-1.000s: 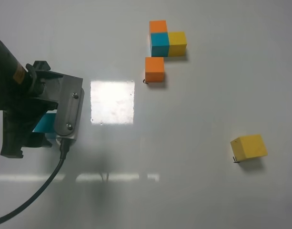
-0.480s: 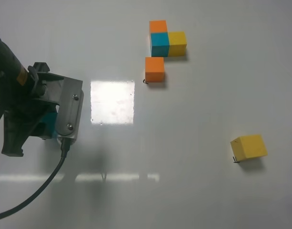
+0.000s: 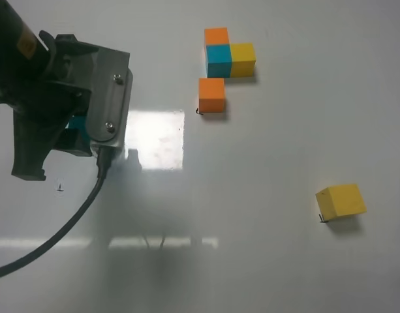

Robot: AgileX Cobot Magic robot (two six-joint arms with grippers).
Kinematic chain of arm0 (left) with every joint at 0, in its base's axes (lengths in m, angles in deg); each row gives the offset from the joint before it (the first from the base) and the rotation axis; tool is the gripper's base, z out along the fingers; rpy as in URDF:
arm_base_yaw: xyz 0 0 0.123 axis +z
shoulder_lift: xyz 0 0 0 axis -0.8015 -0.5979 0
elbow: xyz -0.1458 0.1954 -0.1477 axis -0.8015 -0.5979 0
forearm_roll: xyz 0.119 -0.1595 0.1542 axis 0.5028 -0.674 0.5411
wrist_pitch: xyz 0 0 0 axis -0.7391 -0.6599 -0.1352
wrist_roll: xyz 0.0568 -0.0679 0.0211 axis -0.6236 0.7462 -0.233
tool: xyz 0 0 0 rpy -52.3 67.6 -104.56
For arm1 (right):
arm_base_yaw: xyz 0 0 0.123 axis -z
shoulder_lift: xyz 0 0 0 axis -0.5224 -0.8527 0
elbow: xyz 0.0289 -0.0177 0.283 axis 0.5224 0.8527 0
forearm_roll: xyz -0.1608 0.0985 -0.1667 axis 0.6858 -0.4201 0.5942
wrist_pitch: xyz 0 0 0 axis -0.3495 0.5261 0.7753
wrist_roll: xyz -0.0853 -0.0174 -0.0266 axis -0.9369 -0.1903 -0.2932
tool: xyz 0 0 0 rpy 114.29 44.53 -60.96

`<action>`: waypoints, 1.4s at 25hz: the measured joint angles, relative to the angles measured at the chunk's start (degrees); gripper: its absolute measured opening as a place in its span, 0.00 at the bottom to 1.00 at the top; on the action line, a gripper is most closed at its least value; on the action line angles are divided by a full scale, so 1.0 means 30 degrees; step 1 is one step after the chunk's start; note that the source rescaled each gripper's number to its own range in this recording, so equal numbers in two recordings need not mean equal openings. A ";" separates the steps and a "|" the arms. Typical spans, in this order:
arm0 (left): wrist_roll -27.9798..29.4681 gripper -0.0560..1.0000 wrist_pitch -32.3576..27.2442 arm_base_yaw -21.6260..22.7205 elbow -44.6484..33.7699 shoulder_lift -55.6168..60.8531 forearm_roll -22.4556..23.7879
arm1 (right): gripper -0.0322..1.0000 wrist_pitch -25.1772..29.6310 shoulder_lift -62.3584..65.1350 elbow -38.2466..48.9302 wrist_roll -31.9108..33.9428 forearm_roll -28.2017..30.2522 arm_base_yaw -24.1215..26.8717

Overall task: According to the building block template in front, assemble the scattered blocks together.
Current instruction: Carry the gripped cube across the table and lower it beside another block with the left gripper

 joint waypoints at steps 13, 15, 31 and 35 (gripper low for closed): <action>0.2478 0.16 -0.0004 -0.3620 0.4929 -0.5301 0.0284 | 0.22 0.0000 0.0000 0.0000 0.0000 0.0000 0.0000; 0.2689 0.16 -0.0050 -0.3620 0.4975 -0.5563 0.0304 | 0.22 0.0000 0.0000 0.0000 0.0000 0.0000 0.0000; 0.2758 0.16 -0.0032 -0.3542 0.5039 -0.7239 0.0599 | 0.22 0.0000 0.0000 0.0000 0.0053 0.0000 0.0000; 0.2785 0.16 -0.0032 -0.3542 0.5039 -0.7451 0.0684 | 0.22 0.0000 0.0000 0.0000 0.0053 0.0000 0.0000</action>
